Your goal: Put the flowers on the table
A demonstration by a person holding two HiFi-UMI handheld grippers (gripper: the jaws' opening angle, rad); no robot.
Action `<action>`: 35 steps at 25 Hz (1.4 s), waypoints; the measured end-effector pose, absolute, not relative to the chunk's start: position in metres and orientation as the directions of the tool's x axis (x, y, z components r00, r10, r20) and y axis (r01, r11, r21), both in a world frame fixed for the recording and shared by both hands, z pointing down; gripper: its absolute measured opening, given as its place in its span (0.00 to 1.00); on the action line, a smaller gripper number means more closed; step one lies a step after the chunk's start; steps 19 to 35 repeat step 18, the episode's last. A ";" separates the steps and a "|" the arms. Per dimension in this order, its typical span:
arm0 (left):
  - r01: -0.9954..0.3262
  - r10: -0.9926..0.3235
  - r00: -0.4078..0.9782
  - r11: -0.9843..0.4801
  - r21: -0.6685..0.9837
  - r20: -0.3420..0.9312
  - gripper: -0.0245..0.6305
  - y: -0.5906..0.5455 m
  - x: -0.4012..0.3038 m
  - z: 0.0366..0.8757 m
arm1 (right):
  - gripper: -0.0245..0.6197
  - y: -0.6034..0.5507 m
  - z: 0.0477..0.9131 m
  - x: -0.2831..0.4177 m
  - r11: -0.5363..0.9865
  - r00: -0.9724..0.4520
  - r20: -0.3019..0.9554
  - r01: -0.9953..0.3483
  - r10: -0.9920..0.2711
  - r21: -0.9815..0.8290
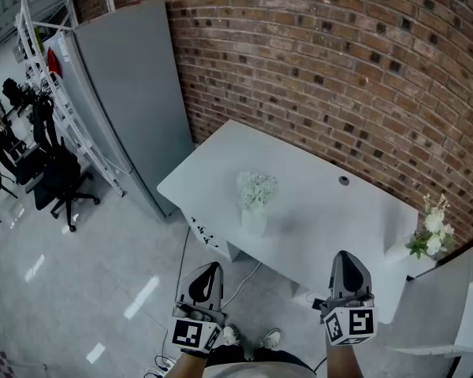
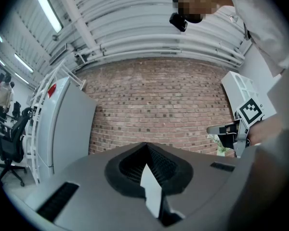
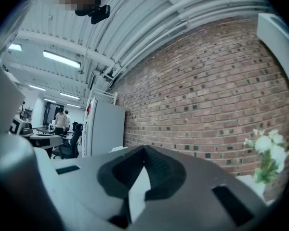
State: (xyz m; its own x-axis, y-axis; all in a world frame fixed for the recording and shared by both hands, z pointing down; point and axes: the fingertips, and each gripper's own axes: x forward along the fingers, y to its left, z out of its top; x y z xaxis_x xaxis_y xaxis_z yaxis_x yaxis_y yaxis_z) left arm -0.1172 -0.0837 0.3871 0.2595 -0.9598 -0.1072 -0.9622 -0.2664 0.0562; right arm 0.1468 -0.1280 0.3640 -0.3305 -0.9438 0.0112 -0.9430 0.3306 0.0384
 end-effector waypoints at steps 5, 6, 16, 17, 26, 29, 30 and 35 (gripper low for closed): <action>-0.962 -0.959 0.260 -0.267 0.053 -0.111 0.05 -0.084 -0.114 0.385 | 0.06 -0.127 0.363 0.150 0.328 -0.328 0.005 -0.944 -0.945 0.036; -0.963 -0.959 0.259 -0.266 0.053 -0.112 0.05 -0.083 -0.114 0.385 | 0.06 -0.126 0.363 0.151 0.327 -0.327 0.003 -0.944 -0.945 0.035; -0.963 -0.961 0.256 -0.263 0.057 -0.108 0.05 -0.086 -0.115 0.387 | 0.06 -0.130 0.364 0.146 0.343 -0.343 0.004 -0.939 -0.939 0.039; -0.963 -0.961 0.256 -0.263 0.059 -0.108 0.05 -0.086 -0.115 0.388 | 0.06 -0.130 0.364 0.145 0.345 -0.345 0.004 -0.938 -0.939 0.037; -0.963 -0.961 0.256 -0.263 0.061 -0.108 0.05 -0.087 -0.116 0.389 | 0.06 -0.131 0.364 0.143 0.347 -0.347 0.003 -0.937 -0.938 0.036; -0.963 -0.961 0.256 -0.263 0.061 -0.108 0.05 -0.087 -0.116 0.389 | 0.06 -0.131 0.364 0.143 0.347 -0.347 0.003 -0.937 -0.938 0.036; -0.963 -0.961 0.256 -0.263 0.061 -0.108 0.05 -0.087 -0.116 0.389 | 0.06 -0.131 0.364 0.143 0.347 -0.347 0.003 -0.937 -0.938 0.036; -0.963 -0.961 0.256 -0.263 0.061 -0.108 0.05 -0.087 -0.116 0.389 | 0.06 -0.131 0.364 0.143 0.347 -0.347 0.003 -0.937 -0.938 0.036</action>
